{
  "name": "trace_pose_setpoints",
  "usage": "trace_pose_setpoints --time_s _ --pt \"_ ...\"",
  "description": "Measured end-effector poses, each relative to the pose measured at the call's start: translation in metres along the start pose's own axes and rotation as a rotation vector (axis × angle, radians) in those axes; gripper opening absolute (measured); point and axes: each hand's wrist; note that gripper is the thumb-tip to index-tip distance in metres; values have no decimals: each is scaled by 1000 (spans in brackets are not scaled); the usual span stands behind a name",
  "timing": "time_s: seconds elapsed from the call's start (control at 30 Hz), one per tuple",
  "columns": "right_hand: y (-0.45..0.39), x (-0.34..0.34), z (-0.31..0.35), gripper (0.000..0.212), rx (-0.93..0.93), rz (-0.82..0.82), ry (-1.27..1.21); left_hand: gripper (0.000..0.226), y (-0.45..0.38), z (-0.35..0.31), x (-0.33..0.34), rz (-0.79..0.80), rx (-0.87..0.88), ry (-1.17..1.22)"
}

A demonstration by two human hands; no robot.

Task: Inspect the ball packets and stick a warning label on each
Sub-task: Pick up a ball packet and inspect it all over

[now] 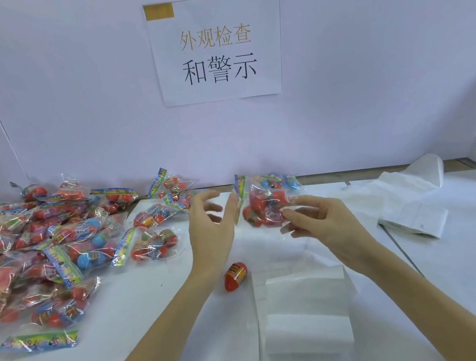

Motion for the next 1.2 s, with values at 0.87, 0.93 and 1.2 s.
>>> trace_pose_setpoints --time_s 0.87,0.93,1.2 --pt "-6 -27 -1 25 -97 57 659 35 5 -16 -4 461 53 68" --pt "-10 -28 -7 26 -152 -65 681 20 8 -20 -7 603 59 48" --pt "-16 -28 -18 12 -165 -238 646 35 12 -21 -11 674 280 -214"
Point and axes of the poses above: each hand's wrist, its own y-axis away from the middle knuckle, its own x-axis out of the palm, z = x × y, and after that the axes turned 4 degrees about x, right-handed
